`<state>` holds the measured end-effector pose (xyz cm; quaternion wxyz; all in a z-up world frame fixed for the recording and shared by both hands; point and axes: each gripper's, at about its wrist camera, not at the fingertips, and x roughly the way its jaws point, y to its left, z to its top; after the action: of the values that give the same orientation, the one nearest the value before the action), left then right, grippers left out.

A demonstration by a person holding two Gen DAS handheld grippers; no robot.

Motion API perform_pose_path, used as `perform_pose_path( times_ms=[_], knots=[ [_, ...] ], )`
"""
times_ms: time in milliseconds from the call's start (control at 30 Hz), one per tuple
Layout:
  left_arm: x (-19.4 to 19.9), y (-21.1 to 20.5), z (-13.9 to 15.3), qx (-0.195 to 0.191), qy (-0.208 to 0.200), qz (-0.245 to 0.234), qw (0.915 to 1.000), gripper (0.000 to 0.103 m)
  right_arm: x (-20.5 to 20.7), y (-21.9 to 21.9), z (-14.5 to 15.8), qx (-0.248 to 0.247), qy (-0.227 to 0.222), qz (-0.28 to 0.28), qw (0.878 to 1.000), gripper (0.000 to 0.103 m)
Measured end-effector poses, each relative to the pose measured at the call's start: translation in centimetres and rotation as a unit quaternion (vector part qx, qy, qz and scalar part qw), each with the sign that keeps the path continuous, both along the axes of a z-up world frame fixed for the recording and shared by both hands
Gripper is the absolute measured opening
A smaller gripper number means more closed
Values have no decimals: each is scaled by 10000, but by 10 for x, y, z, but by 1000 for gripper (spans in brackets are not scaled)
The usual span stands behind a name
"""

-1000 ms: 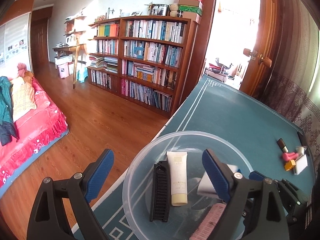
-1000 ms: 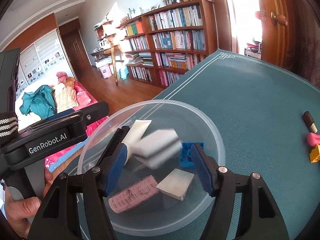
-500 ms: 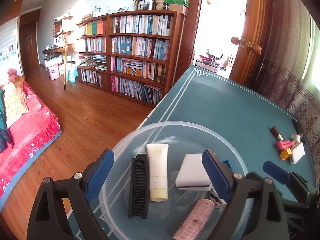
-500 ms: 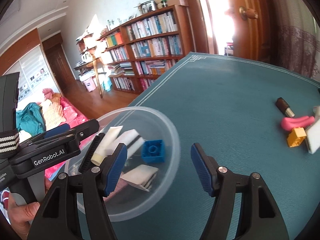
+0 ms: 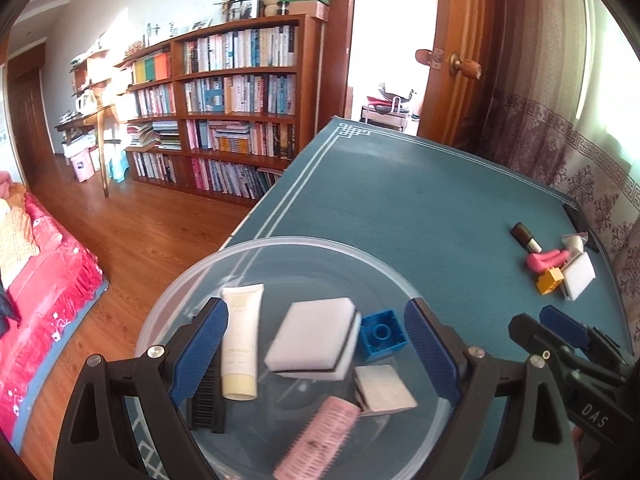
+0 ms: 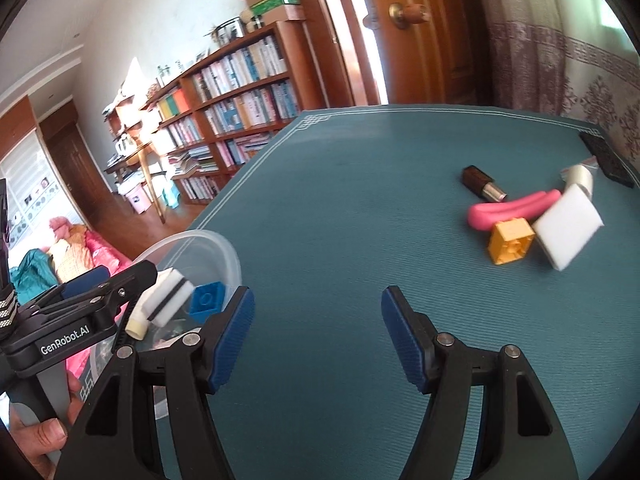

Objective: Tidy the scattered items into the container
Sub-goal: 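Move both tools back toward the remaining items on the table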

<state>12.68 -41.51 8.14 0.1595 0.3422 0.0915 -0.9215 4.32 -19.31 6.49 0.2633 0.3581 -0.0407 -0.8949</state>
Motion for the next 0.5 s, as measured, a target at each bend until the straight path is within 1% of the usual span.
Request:
perform_pose_path(
  times_ms=[333, 500],
  knots=[
    [-20, 40, 1, -211, -149, -458, 9986, 92, -12, 46, -6, -76, -89, -503, 9987, 70],
    [-27, 58, -4, -236, -247, -644, 9973, 92, -17, 72, -15, -35, -184, -788, 9967, 70]
  ],
)
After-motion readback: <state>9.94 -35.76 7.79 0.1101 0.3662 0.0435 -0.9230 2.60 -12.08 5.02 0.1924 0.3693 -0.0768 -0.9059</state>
